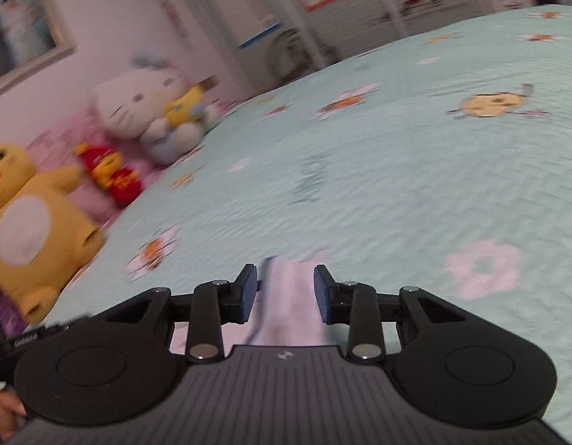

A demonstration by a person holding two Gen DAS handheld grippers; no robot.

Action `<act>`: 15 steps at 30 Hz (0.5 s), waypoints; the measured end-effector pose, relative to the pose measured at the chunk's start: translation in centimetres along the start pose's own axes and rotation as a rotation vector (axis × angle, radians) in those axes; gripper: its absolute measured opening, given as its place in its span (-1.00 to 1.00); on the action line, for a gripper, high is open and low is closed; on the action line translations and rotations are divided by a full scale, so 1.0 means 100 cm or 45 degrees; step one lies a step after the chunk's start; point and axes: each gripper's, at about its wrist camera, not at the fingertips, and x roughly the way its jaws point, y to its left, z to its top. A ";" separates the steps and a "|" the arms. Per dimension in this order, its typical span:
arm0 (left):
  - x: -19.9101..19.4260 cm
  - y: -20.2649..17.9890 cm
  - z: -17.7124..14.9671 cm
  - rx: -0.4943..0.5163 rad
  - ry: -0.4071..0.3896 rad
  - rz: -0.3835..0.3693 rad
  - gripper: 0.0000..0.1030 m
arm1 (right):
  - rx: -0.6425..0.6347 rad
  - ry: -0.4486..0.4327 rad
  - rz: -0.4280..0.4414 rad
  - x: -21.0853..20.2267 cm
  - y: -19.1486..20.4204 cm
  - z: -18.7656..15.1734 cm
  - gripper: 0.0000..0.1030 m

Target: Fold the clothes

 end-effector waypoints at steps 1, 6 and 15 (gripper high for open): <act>0.005 -0.003 0.000 0.002 0.002 -0.009 0.07 | -0.033 0.009 -0.015 0.007 0.003 0.003 -0.32; 0.034 -0.008 0.008 0.092 0.022 0.004 0.07 | -0.198 0.047 -0.067 0.039 0.006 0.017 -0.32; 0.061 -0.008 0.005 0.280 0.113 -0.029 0.03 | -0.486 0.144 -0.071 0.056 0.010 0.004 -0.55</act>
